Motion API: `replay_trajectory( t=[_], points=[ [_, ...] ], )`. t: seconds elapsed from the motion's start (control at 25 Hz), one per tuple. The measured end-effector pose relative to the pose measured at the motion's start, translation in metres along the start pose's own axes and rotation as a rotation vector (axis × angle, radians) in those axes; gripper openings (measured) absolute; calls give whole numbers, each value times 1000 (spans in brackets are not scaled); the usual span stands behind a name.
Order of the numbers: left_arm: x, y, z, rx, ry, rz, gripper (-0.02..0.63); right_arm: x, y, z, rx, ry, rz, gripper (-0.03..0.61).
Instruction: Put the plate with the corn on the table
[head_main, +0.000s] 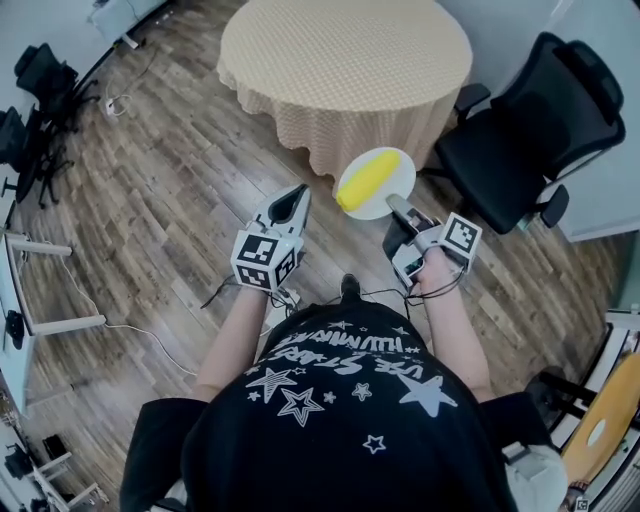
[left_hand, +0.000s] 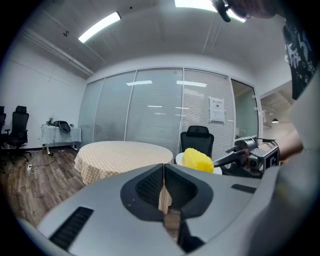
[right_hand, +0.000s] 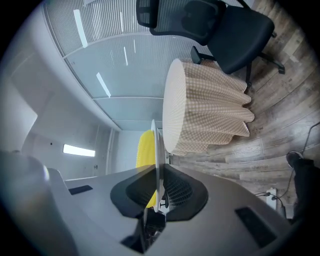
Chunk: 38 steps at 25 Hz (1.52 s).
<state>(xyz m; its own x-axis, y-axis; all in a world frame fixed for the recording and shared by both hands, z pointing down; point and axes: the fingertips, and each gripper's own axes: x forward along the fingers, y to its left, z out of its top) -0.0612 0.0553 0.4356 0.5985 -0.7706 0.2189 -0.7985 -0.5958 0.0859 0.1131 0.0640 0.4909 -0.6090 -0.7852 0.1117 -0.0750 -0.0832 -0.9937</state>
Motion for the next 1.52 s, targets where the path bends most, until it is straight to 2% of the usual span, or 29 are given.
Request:
replay_trajectory(
  t=[0.44, 0.76, 1.0, 1.24, 1.52],
  points=[
    [46, 15, 1, -33, -3, 57, 12, 28, -5, 43, -4, 59, 8, 35],
    [62, 24, -4, -66, 13, 67, 12, 47, -15, 56, 2, 85, -21, 35],
    [71, 52, 3, -78, -4, 96, 12, 67, -17, 62, 16, 86, -26, 35],
    [99, 84, 2, -85, 6, 58, 12, 98, -13, 78, 4, 57, -36, 35],
    [154, 128, 22, -76, -1, -19, 12, 152, -2, 106, -1, 14, -12, 35]
  ],
)
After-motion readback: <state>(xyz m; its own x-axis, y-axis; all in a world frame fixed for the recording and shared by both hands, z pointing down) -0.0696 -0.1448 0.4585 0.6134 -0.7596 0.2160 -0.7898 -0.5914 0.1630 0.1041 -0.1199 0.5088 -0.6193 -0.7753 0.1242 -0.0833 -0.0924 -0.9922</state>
